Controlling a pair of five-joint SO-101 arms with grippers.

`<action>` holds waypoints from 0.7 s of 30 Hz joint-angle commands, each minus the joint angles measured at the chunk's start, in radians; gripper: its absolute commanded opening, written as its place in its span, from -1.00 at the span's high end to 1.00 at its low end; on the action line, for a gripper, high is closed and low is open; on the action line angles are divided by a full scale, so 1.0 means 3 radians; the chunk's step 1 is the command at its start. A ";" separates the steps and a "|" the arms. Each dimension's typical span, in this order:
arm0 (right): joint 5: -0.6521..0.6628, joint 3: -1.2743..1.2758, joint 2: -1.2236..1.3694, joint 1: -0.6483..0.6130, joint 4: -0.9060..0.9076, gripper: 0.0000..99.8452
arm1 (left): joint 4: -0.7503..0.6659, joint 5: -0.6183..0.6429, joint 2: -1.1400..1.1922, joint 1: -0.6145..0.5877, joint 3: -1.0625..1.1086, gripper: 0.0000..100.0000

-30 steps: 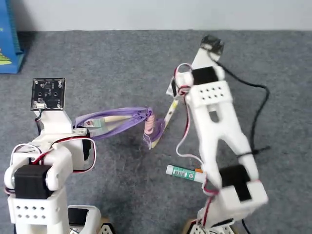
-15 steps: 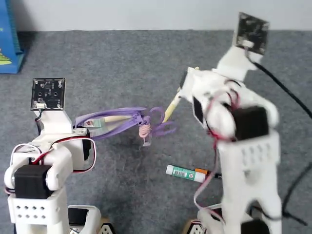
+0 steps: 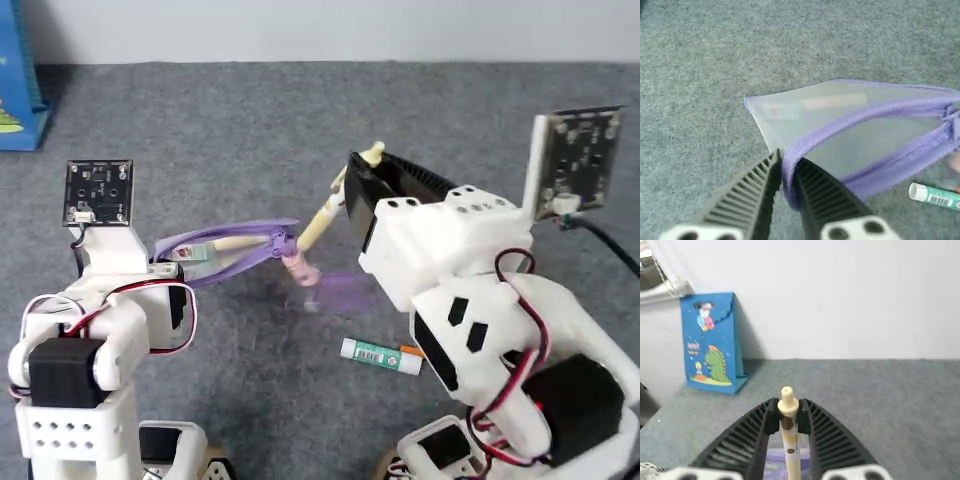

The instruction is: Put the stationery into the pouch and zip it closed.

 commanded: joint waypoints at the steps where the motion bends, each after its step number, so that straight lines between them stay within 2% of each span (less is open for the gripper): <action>1: 0.0036 -0.0087 -0.0054 -0.0130 -0.0222 0.98 | -0.0092 0.0036 -0.0026 0.0020 -0.0008 0.98; 5: 0.0041 -0.0087 -0.0033 -0.0299 -0.0488 0.98 | -0.0092 0.0036 -0.0026 0.0020 -0.0008 0.98; 13: 0.0036 -0.0066 -0.0018 -0.0320 -0.0780 0.98 | -0.0092 0.0036 -0.0026 0.0020 -0.0008 0.98; 21: 0.0031 0.0869 -0.0054 -0.0550 -0.1394 0.98 | -0.0092 0.0036 -0.0026 0.0020 -0.0008 0.98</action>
